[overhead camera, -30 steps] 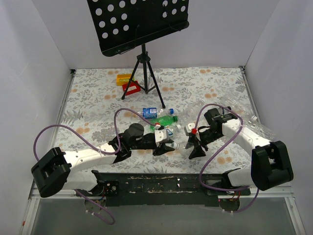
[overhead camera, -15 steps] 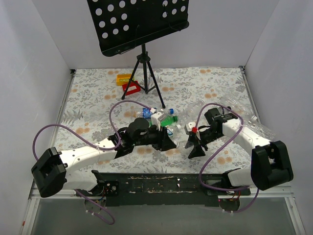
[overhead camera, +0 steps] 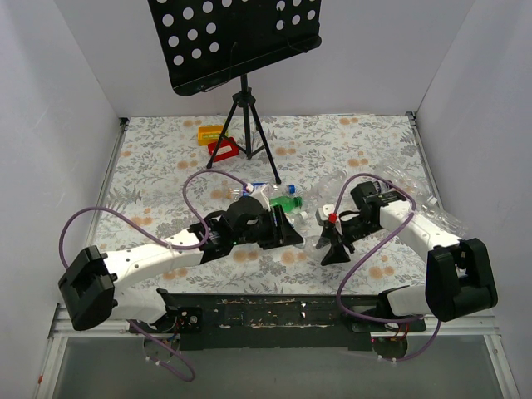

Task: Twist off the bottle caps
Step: Unscrew the bottle cap from the plastic bottle.

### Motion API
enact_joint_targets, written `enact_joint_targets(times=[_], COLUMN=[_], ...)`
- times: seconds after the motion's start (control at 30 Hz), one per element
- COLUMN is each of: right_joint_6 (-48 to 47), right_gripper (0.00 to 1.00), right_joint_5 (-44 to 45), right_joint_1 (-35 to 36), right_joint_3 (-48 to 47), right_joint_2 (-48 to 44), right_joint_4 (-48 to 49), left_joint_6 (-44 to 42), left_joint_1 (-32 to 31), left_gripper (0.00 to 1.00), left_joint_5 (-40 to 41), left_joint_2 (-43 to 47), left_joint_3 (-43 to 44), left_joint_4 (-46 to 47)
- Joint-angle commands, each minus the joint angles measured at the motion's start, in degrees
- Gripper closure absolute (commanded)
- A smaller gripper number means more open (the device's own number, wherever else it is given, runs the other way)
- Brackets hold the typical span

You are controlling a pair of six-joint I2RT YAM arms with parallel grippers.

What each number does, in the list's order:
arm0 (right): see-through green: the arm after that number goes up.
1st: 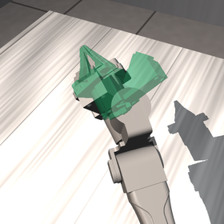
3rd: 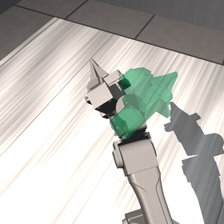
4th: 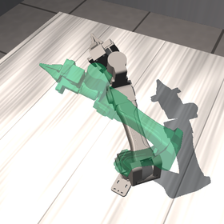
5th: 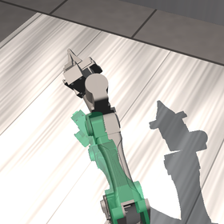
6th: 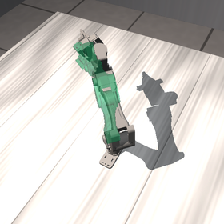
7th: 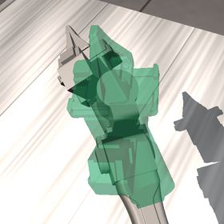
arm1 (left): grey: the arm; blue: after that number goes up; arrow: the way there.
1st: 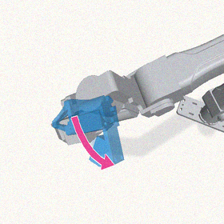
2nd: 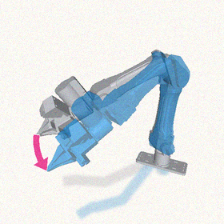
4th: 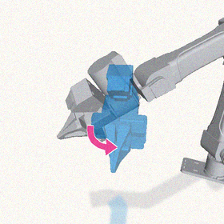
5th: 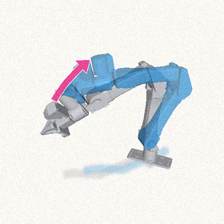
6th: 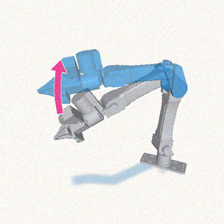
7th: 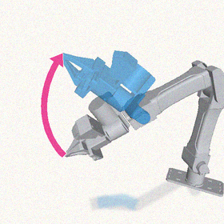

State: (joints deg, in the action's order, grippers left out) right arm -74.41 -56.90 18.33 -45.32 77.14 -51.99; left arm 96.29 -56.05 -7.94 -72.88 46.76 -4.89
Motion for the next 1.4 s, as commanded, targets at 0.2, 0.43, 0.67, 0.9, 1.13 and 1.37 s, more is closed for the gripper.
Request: enact_joint_targets(times=[0.2, 0.43, 0.67, 0.9, 1.13, 1.37], right_joint_6=[-5.3, -6.27, -6.71, -7.94, -7.94, -6.01], right_gripper=[0.95, 0.95, 0.95, 0.95, 0.95, 0.95], right_joint_5=[-1.28, -1.89, -2.42, -3.56, -3.57, -1.11], right_joint_1=[-1.71, -3.3, -3.65, -3.47, -1.37, 3.38], right_joint_3=[-1.0, -1.0, -0.65, -0.73, -0.73, -1.0], right_joint_2=[-0.59, -2.26, -3.93, -5.16, -5.69, -3.93], right_joint_4=[-5.23, -6.11, -5.93, -6.72, -6.46, -4.97], left_joint_6=[-7.6, -19.64, -35.71, -56.8, -67.98, -72.12], left_joint_1=[0.68, 0.77, 0.94, 0.94, 0.94, 0.94], left_gripper=[0.02, 0.02, 0.02, 0.02, 0.02, 0.02], left_joint_5=[10.4, 9.53, -5.03, -17.09, -20.0, -20.78], left_joint_2=[10.11, 24.95, 39.56, 34.75, 20.26, 8.91], left_joint_3=[1.14, -4.56, -16.0, -15.74, -12.93, -12.4], left_joint_4=[1.63, 4.53, 13.06, 15.16, 20.43, 26.77])
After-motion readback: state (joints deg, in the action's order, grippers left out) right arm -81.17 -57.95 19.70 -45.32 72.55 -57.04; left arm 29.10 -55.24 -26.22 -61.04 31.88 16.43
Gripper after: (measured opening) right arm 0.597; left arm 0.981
